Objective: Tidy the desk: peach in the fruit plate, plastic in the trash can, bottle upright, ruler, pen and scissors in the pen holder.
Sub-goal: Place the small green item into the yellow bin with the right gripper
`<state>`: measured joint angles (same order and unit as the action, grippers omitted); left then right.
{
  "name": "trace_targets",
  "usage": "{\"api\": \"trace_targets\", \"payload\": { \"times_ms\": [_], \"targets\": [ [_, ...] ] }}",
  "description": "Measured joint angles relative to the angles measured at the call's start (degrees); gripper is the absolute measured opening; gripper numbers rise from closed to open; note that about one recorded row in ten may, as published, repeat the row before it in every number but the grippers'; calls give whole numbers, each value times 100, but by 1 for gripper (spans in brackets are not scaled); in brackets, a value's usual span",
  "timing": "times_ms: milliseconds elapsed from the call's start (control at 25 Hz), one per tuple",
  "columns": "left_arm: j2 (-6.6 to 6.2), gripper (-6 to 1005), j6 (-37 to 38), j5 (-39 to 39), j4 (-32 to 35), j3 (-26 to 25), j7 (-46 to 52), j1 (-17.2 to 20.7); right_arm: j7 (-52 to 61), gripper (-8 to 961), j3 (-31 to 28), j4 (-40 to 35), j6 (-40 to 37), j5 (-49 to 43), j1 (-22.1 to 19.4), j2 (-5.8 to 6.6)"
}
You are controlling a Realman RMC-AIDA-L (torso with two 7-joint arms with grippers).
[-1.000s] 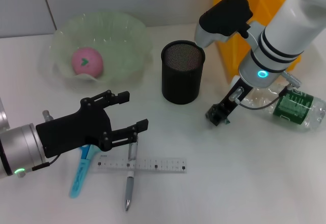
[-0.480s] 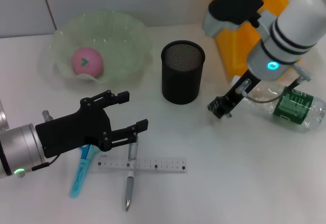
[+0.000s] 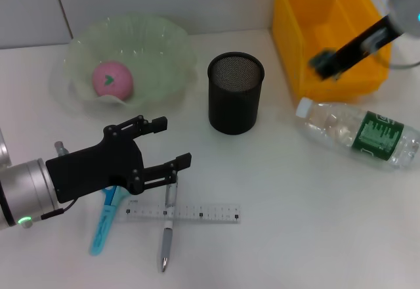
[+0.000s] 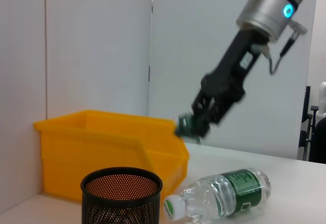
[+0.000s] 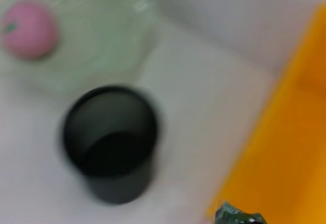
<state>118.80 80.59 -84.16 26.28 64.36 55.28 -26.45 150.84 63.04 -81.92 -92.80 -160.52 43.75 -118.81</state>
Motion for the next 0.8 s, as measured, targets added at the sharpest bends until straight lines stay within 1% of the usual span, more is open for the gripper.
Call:
{"api": "trace_targets", "payload": {
  "times_ms": [120, 160, 200, 240, 360, 400, 520, 560, 600, 680, 800],
  "targets": [
    [2, 806, 1, 4, 1, -1, 0, -1, 1, 397, -231, -297, 175, -403, -38, 18],
    [2, 806, 3, 8, 5, -3, 0, -3, 5, 398, -286, -338, 476, -611, -62, 23],
    [2, 806, 6, 11, 6, -3, 0, -5, 5, 398, -317, -218, 881, -672, -87, 26],
    [2, 806, 7, 13, 6, -3, 0, -8, 5, 398, -317, -218, 881, -672, -87, 26],
    [3, 806, 14, 14, 3, -3, 0, -15, 3, 400, -298, 323, 1579, -672, -59, 15],
    [3, 806, 14, 14, 3, -3, 0, -15, 3, 400, -298, 323, 1579, -672, -59, 15],
    [2, 806, 19, 14, -6, -3, 0, -19, -38, 402, -240, 987, 2335, -672, 24, 10],
    [2, 806, 24, 14, -9, -3, 10, -19, -73, 402, -167, 1330, 2820, -672, 40, 4],
    [2, 806, 26, 14, -9, -3, 17, -19, -73, 403, -167, 1330, 2820, -672, 40, 4],
    [3, 805, 27, 14, -9, -3, 22, -19, -107, 404, 11, 1551, 3225, -673, 22, 0],
    [-5, 805, 33, 14, -17, -3, 31, -18, -164, 405, 171, 1714, 3462, -674, 7, -8]
  ]
}}
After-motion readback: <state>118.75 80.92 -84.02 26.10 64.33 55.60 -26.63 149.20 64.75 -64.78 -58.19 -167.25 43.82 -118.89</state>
